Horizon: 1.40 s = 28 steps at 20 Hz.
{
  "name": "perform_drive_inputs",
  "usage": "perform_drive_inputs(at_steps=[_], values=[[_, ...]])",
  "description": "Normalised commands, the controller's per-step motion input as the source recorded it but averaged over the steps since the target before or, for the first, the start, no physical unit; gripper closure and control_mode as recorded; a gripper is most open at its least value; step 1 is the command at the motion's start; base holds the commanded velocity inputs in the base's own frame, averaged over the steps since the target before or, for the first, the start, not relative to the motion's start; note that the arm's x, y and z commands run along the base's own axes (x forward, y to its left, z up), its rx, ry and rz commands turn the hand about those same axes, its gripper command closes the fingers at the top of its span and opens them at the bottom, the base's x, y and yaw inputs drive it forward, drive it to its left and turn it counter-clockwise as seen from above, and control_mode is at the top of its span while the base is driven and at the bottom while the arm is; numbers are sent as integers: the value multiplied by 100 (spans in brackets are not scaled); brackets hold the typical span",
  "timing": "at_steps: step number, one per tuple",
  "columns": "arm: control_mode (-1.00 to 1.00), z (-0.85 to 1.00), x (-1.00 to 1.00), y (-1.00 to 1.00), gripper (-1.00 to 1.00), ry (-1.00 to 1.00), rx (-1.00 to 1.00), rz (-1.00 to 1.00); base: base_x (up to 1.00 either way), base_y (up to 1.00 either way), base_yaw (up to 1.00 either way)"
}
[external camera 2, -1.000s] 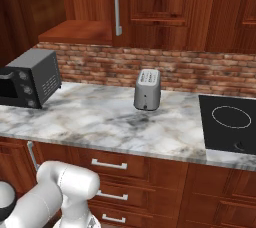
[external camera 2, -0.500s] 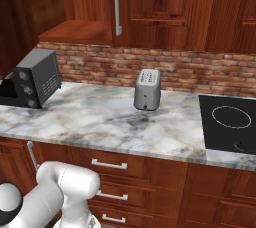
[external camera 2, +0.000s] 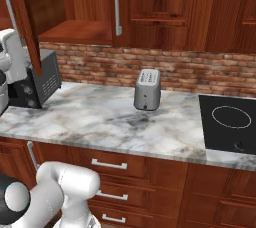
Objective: Close all open cabinet doors.
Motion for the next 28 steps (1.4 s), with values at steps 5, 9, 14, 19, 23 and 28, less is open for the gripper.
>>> perform_drive_inputs(at_steps=[5, 9, 14, 19, 23, 28], values=[[-100, 4, 55, -72, -100, 0, 8, 0, 0, 0, 0], [-100, 8, 59, -70, -100, 0, 8, 0, 0, 0, 0], [-100, 11, 63, -62, -100, 0, 10, 0, 0, 0, 0], [-100, 15, 73, -48, -100, 0, 11, 0, 0, 0, 0], [-100, 10, 71, -41, -100, 0, 12, 1, 0, 0, 0], [-100, 2, 59, -32, -100, 0, 11, 2, 0, 0, 0]])
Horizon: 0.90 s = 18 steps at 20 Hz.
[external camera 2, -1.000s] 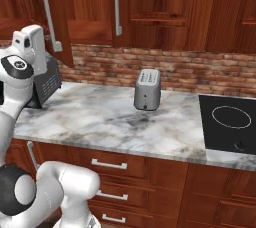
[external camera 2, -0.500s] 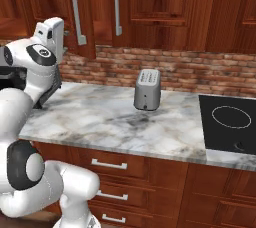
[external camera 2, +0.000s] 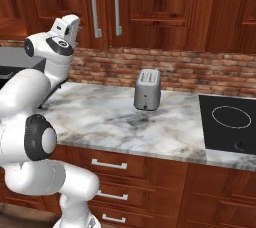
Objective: Close all open cabinet doors.
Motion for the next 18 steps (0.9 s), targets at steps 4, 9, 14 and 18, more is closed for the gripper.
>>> perform_drive_inputs(at_steps=[4, 9, 14, 18], values=[[-100, 0, 50, -20, -100, 0, 11, 3, 0, 0, 0], [-100, 0, 49, -15, -100, 1, 11, 4, 0, 0, 0], [-100, -4, 47, -10, -100, 2, 11, 5, 0, 0, 0], [-100, -11, 32, -2, -100, 3, 10, 4, 0, 0, 0]])
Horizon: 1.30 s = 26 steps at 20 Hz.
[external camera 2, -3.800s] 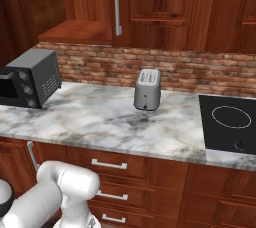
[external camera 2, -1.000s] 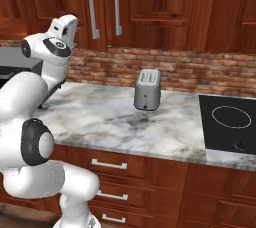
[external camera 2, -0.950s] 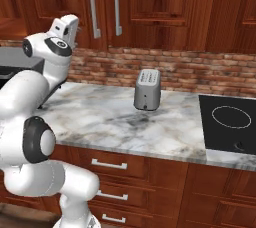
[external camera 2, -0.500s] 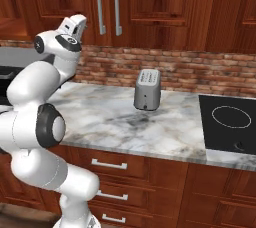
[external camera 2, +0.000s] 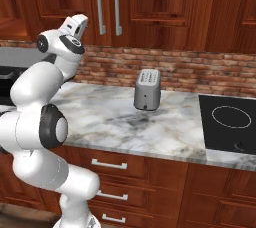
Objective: Close all open cabinet doors.
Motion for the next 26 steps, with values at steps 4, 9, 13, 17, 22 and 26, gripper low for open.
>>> perform_drive_inputs(at_steps=[4, 9, 13, 17, 22, 26], values=[[-100, -11, 3, 0, -100, 2, 8, 3, 0, 0, 0], [-100, -2, -45, 4, -100, 0, 5, 0, 0, 0, 0], [-100, -1, -79, 17, -100, -2, 4, 0, 0, 0, 0], [-100, -2, -97, 20, -100, -4, 6, 0, 0, 0, 0], [-100, 0, -100, 7, -100, 0, 14, -2, 0, 0, 0], [-100, -1, -100, -10, -100, 1, 24, -13, 0, 0, 0]])
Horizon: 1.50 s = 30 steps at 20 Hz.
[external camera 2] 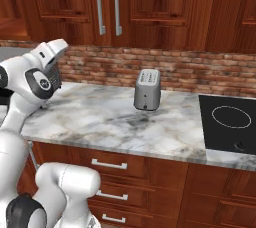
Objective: Close all open cabinet doors.
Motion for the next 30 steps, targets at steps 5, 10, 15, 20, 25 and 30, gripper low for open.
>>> perform_drive_inputs(at_steps=[5, 10, 15, 20, 25, 30], values=[[-100, -17, -100, -51, -100, 3, 28, -8, 0, 0, 0], [-100, -27, -100, -60, -100, 5, 31, -7, 0, 0, 0], [-100, -33, -90, -53, -100, 1, 29, -1, 0, 0, 0], [-100, -29, -6, -34, -100, 0, 11, 10, 0, 0, 0], [-100, -16, -2, -44, -100, 0, 12, 7, 0, 0, 0], [-100, -15, -2, -20, -100, 0, 4, 1, 0, 0, 0]])
